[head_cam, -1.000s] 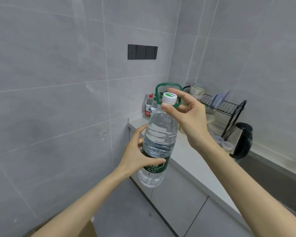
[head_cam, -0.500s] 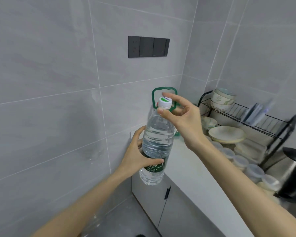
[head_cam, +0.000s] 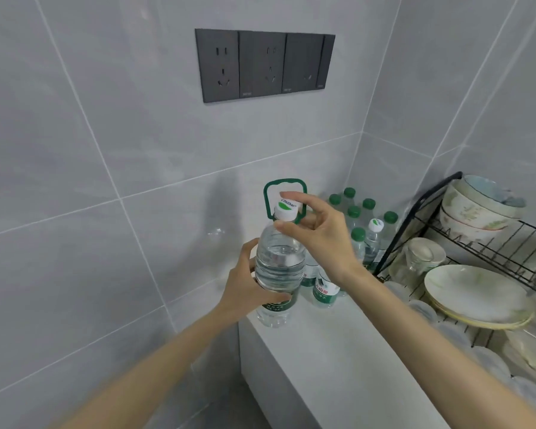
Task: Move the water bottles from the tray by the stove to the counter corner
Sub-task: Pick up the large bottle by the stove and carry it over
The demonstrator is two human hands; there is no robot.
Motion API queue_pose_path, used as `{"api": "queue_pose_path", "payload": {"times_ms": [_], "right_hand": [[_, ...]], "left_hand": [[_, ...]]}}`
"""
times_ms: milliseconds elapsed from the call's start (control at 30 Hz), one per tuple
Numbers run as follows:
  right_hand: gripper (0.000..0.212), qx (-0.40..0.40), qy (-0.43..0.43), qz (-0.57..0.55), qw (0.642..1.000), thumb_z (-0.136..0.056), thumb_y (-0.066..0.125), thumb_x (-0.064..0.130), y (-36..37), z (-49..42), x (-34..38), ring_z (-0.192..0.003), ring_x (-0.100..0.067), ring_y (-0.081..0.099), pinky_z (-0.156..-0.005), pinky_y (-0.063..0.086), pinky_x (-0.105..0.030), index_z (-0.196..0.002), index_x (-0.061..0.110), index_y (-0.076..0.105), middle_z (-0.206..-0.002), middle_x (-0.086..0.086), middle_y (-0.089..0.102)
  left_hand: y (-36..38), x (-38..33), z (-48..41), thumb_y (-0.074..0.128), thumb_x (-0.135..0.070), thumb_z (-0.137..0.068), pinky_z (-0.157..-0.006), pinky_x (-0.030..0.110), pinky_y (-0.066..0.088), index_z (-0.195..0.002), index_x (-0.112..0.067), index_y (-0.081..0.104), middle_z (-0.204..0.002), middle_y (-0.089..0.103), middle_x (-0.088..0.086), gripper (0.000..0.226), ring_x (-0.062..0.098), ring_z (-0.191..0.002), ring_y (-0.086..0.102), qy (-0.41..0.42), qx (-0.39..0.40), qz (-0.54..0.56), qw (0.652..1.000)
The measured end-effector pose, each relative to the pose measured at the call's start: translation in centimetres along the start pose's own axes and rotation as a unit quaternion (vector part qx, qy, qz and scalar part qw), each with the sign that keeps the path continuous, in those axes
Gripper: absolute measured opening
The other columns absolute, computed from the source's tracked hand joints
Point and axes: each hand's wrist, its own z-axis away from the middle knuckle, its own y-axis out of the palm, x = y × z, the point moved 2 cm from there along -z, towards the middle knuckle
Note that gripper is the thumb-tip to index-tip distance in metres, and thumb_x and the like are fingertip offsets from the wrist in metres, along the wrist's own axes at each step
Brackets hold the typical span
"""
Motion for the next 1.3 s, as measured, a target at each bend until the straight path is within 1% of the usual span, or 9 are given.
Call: {"api": "queue_pose_path", "payload": {"times_ms": [133, 233, 367, 500, 767, 1000, 1100, 1200, 1300], "right_hand": [[0.041, -0.009, 0.025, 0.003, 1.000, -0.078, 0.078, 0.014, -0.5, -3.1, -3.5, -0.051, -0.021, 0.019, -0.057, 0.031, -0.035, -0.116, 0.026, 0.066, -0.050, 0.000, 0.028], [0.039, -0.014, 0.043, 0.008, 0.999, -0.078, 0.078, 0.009, -0.7, -4.8, -5.8, -0.049, -0.010, 0.018, -0.052, 0.023, -0.026, -0.113, 0.021, 0.066, -0.051, 0.011, 0.022], [0.039, -0.009, 0.063, 0.010, 0.998, -0.077, 0.078, 0.008, -1.0, -6.8, -8.0, -0.049, -0.009, 0.019, -0.052, 0.020, -0.030, -0.112, 0.022, 0.067, -0.052, 0.009, 0.022], [0.038, 0.002, 0.083, 0.009, 0.997, -0.079, 0.077, 0.008, -1.5, -8.5, -9.0, -0.045, -0.008, 0.019, -0.044, 0.021, -0.018, -0.111, 0.025, 0.066, -0.050, 0.003, 0.023], [0.040, 0.024, 0.087, 0.009, 0.996, -0.082, 0.075, 0.014, -1.2, -10.5, -10.1, -0.051, -0.015, 0.019, -0.051, 0.020, -0.029, -0.117, 0.028, 0.064, -0.056, -0.011, 0.023], [0.041, 0.052, 0.063, 0.095, 0.992, -0.091, 0.064, 0.019, -0.8, -10.0, -10.2, -0.056, -0.014, 0.027, -0.058, 0.033, -0.033, -0.127, 0.034, 0.054, -0.055, 0.014, 0.037], [0.045, 0.054, 0.069, 0.123, 0.988, -0.094, 0.059, 0.019, -0.9, -9.4, -9.5, -0.064, -0.012, 0.037, -0.069, 0.040, -0.027, -0.133, 0.039, 0.049, -0.065, 0.014, 0.049], [0.053, 0.041, 0.099, 0.123, 0.987, -0.095, 0.058, 0.019, -1.6, -8.2, -8.7, -0.094, -0.020, 0.061, -0.083, 0.050, -0.030, -0.137, 0.046, 0.041, -0.105, -0.018, 0.065], [0.061, 0.040, 0.115, 0.125, 0.985, -0.091, 0.064, 0.021, -2.5, -6.4, -8.0, -0.114, -0.008, 0.059, -0.098, 0.050, -0.038, -0.139, 0.048, 0.036, -0.127, -0.003, 0.062]], "left_hand": [[0.8, 1.8, -4.0, 0.095, -0.020, -0.048, -0.085, 0.025, 0.053, -0.117, -0.055, 0.026, -0.104, 0.066, -0.018, 0.104, -0.013, -0.092, 0.062, -0.022, 0.006, -0.015, 1.000], [1.7, 2.8, -6.5, 0.093, -0.010, -0.051, -0.072, 0.009, 0.048, -0.111, -0.048, 0.033, -0.103, 0.064, -0.016, 0.093, -0.016, -0.088, 0.061, -0.025, 0.004, -0.012, 1.000], [2.4, 4.0, -8.9, 0.093, -0.009, -0.052, -0.069, 0.008, 0.048, -0.111, -0.046, 0.038, -0.106, 0.065, -0.012, 0.089, -0.007, -0.090, 0.063, -0.037, -0.006, 0.009, 0.999], [2.6, 4.5, -10.5, 0.092, -0.016, -0.054, -0.071, 0.010, 0.048, -0.121, -0.047, 0.035, -0.110, 0.063, -0.018, 0.093, -0.014, -0.094, 0.060, -0.049, -0.002, 0.025, 0.999], [2.4, 5.4, -12.5, 0.092, -0.016, -0.051, -0.082, 0.019, 0.049, -0.125, -0.046, 0.033, -0.109, 0.062, -0.023, 0.100, -0.012, -0.097, 0.060, -0.065, -0.004, 0.019, 0.998], [2.3, 5.0, -12.6, 0.090, -0.011, -0.054, -0.086, 0.025, 0.047, -0.134, -0.027, 0.029, -0.106, 0.055, -0.023, 0.102, -0.001, -0.102, 0.058, -0.090, 0.030, 0.013, 0.995], [2.6, 4.7, -12.0, 0.088, -0.018, -0.050, -0.087, 0.024, 0.047, -0.139, -0.025, 0.030, -0.115, 0.058, -0.016, 0.106, 0.005, -0.108, 0.059, -0.077, 0.028, 0.025, 0.996], [2.5, 4.1, -11.1, 0.084, -0.019, -0.057, -0.083, 0.016, 0.044, -0.135, -0.031, 0.034, -0.121, 0.056, -0.016, 0.094, 0.004, -0.113, 0.057, -0.070, 0.019, 0.053, 0.996], [1.7, 3.3, -10.2, 0.079, -0.005, -0.073, -0.091, 0.024, 0.046, -0.125, -0.034, 0.039, -0.121, 0.057, -0.010, 0.072, 0.014, -0.116, 0.057, -0.060, -0.019, 0.084, 0.995]]}}
